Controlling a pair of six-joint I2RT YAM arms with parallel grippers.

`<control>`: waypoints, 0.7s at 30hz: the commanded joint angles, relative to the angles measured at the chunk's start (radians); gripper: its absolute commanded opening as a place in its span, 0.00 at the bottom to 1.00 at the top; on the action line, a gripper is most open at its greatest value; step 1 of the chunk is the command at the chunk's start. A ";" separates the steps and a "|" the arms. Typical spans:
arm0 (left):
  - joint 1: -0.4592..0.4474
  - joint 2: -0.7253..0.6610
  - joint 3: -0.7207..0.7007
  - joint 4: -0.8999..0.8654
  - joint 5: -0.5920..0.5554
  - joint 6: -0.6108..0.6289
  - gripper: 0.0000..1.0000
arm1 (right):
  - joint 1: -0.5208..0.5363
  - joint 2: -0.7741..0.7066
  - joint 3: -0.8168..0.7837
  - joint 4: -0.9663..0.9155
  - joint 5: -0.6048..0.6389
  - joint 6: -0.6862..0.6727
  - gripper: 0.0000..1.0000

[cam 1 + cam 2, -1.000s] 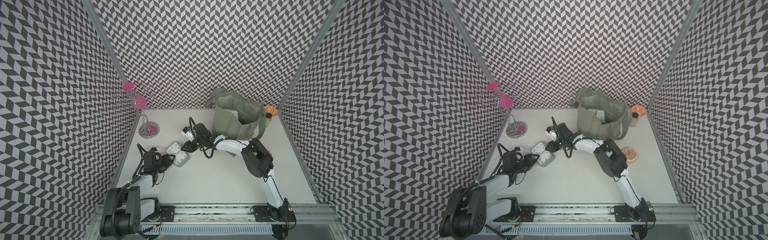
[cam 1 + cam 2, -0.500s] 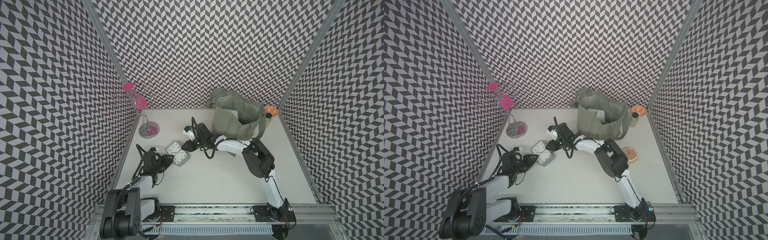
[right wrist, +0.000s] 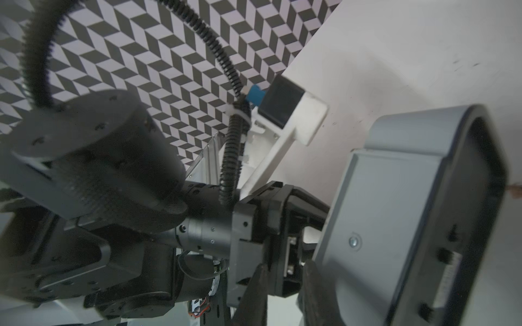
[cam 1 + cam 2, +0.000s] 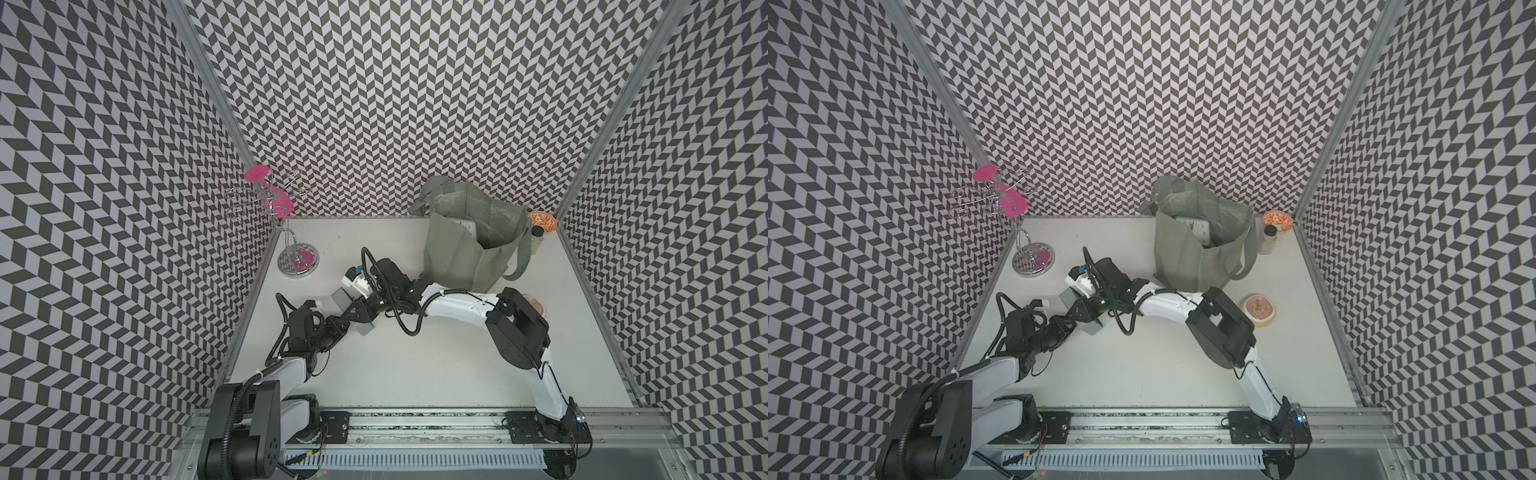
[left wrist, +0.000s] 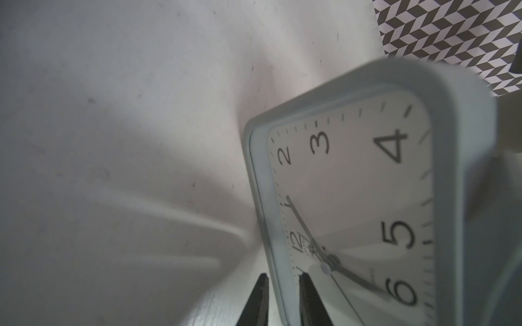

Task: Put the alarm clock into the canvas bag
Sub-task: Adjust the alarm at the center of the board.

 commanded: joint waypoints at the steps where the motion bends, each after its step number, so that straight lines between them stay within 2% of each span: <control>1: -0.006 -0.026 -0.012 0.001 0.015 -0.001 0.22 | -0.007 -0.033 -0.015 -0.003 0.011 -0.012 0.23; 5: -0.006 -0.060 -0.012 -0.021 0.010 0.001 0.22 | 0.014 -0.093 -0.010 -0.041 0.079 -0.055 0.27; 8: -0.006 -0.090 -0.003 -0.047 0.010 0.002 0.22 | 0.029 -0.158 -0.017 -0.075 0.180 -0.088 0.33; 11: -0.006 -0.124 0.008 -0.078 0.009 -0.002 0.25 | 0.034 -0.216 -0.046 -0.095 0.276 -0.097 0.43; 18: -0.009 -0.137 0.013 -0.093 0.018 -0.013 0.31 | 0.034 -0.248 -0.049 -0.187 0.512 -0.145 0.77; 21: -0.016 -0.138 0.013 -0.100 0.014 -0.020 0.34 | 0.034 -0.209 -0.005 -0.254 0.556 -0.153 0.82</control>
